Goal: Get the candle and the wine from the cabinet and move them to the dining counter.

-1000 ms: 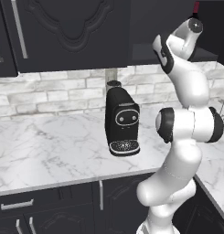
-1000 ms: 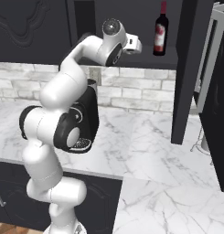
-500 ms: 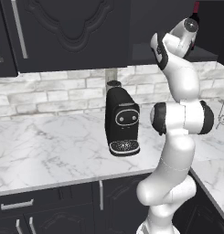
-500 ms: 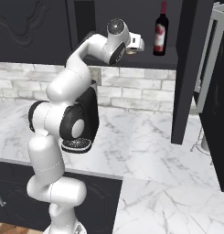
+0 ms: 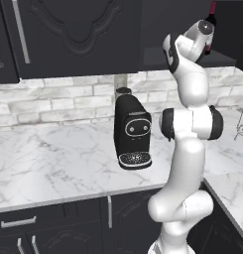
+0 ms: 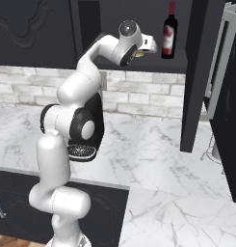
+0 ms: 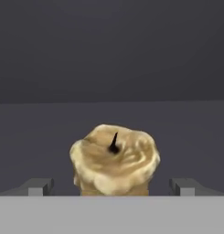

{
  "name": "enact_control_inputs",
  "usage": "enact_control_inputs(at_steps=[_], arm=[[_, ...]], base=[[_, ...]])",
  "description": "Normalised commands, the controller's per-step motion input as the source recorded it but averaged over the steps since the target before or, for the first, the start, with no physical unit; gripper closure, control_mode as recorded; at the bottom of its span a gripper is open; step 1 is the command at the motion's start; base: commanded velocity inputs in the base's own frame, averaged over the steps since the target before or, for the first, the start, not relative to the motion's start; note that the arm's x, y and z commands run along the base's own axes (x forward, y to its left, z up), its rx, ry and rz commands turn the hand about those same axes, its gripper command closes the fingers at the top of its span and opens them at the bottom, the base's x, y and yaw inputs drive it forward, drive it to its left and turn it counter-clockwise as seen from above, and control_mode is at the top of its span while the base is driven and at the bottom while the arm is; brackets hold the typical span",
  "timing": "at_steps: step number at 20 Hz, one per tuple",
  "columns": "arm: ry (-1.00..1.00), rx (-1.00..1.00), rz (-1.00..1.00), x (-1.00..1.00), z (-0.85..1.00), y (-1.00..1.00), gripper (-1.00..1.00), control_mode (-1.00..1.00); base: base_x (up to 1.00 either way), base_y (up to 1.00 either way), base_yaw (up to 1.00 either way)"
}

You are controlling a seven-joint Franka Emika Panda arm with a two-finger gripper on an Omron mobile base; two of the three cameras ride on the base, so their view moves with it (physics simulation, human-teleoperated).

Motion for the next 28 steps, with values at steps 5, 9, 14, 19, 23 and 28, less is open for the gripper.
enact_control_inputs(at_steps=[5,9,14,19,23,28], arm=[[0.0,0.0,0.0,0.24,0.0,-0.13,-1.0,-1.0],[0.0,0.0,0.0,0.23,0.0,-0.05,-1.0,-1.0],[0.0,0.0,0.0,0.11,0.0,-0.01,-1.0,-1.0],[0.0,0.0,0.0,0.02,0.0,0.0,1.0,-1.0],[0.0,0.0,0.0,0.0,0.0,0.0,1.0,-1.0],[0.0,0.0,0.0,0.0,0.0,0.0,1.0,-1.0]], base=[[0.0,0.0,0.0],[0.0,0.0,0.0],[0.0,0.0,0.0],[0.0,0.0,0.0],[0.0,0.0,0.0],[0.0,0.0,0.0]])
